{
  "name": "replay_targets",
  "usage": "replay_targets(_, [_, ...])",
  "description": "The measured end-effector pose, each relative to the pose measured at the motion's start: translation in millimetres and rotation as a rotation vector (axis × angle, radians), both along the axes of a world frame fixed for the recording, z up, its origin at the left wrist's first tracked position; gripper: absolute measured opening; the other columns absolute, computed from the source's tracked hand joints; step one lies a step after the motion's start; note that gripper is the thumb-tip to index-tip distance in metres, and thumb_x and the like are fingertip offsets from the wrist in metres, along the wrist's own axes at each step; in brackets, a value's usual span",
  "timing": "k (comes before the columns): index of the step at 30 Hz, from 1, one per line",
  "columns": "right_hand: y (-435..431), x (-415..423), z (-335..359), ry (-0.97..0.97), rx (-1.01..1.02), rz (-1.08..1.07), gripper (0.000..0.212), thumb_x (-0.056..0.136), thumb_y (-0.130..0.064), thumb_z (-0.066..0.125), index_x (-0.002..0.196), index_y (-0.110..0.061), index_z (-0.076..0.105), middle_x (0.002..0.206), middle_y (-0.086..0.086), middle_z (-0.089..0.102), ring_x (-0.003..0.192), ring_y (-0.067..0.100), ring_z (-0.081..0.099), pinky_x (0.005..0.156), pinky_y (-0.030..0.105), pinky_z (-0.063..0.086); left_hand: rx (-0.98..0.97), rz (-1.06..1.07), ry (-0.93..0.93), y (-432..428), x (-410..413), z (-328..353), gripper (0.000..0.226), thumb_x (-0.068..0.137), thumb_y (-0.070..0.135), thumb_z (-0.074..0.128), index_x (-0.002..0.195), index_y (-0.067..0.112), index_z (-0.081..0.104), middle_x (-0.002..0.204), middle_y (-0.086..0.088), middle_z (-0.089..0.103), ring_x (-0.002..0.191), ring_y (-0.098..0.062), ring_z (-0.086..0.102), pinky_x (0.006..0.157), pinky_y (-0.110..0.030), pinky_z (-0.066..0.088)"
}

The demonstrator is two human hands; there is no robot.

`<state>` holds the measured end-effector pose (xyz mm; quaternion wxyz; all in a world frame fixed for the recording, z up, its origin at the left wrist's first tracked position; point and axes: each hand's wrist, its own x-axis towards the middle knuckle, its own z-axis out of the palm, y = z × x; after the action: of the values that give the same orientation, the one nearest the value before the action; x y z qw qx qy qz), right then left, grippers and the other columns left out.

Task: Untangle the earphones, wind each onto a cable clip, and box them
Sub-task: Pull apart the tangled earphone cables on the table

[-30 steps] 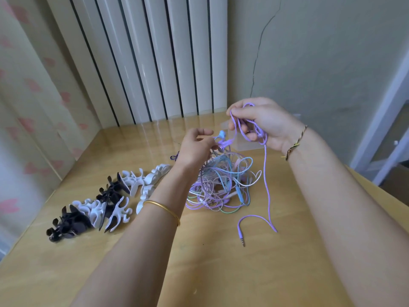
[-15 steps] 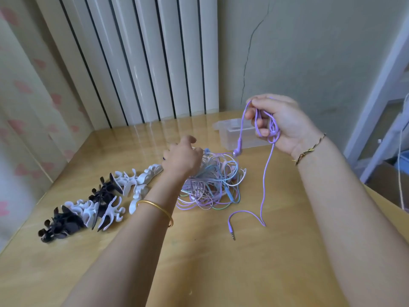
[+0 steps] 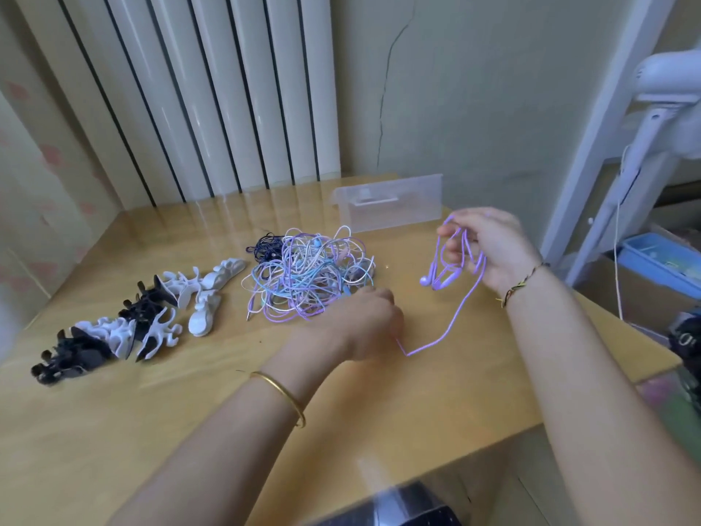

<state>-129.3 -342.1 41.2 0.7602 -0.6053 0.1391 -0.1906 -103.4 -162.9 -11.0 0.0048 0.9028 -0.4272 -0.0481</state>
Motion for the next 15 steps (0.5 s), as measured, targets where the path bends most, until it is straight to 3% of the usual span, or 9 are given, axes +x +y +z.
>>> replay_targets(5, [-16.6,11.9,-21.5,0.203,-0.215,0.008,0.017,0.090,-0.004,0.055,0.074,-0.012,0.055,0.070,0.008,0.053,0.058,0.018,0.052,0.051,0.030,0.047,-0.071,0.023,-0.015,2.2,-4.9,-7.9,0.029,0.086,0.006,0.051,0.108,0.023,0.060,0.113,0.000,0.053,0.107,-0.023,0.053,0.083,-0.037,0.049])
replay_targets(7, [-20.9,18.6,-26.4,0.235,-0.312,-0.024,0.016,0.089,-0.007,0.057,0.074,-0.013,0.055,0.072,0.006,0.051,0.059,0.016,0.049,0.056,0.028,0.041,-0.059,0.029,-0.069,-0.2,-5.3,-8.4,0.023,0.089,0.007,0.048,0.106,0.020,0.057,0.110,-0.002,0.053,0.103,-0.026,0.055,0.080,-0.037,0.048])
replay_targets(10, [-25.0,26.0,-31.4,0.281,-0.585,-0.099,0.014,0.087,-0.012,0.058,0.086,0.002,0.058,0.078,0.007,0.048,0.065,0.014,0.042,0.060,0.028,0.039,-0.005,0.041,-0.127,-4.1,-6.5,-7.6,0.019,0.091,0.007,0.047,0.104,0.016,0.056,0.108,-0.006,0.053,0.100,-0.028,0.056,0.073,-0.036,0.046])
replay_targets(12, [-29.3,31.5,-34.7,0.317,-0.709,-0.136,0.031,0.085,-0.015,0.058,0.103,0.010,0.055,0.084,0.015,0.052,0.076,0.017,0.042,0.079,0.040,0.048,0.030,0.046,-0.151,-4.7,-7.2,-6.4,0.020,0.090,0.006,0.046,0.105,0.015,0.056,0.108,-0.007,0.054,0.100,-0.029,0.056,0.069,-0.033,0.041])
replay_targets(15, [-31.2,30.3,-30.9,0.452,-0.867,-0.156,0.034,0.086,-0.028,0.058,0.115,-0.011,0.057,0.121,0.011,0.057,0.111,0.027,0.052,0.098,0.045,0.043,0.067,0.030,-0.160,-5.9,-12.6,-3.3,0.022,0.092,0.004,0.042,0.108,0.014,0.053,0.109,-0.008,0.054,0.101,-0.028,0.054,0.069,-0.033,0.039])
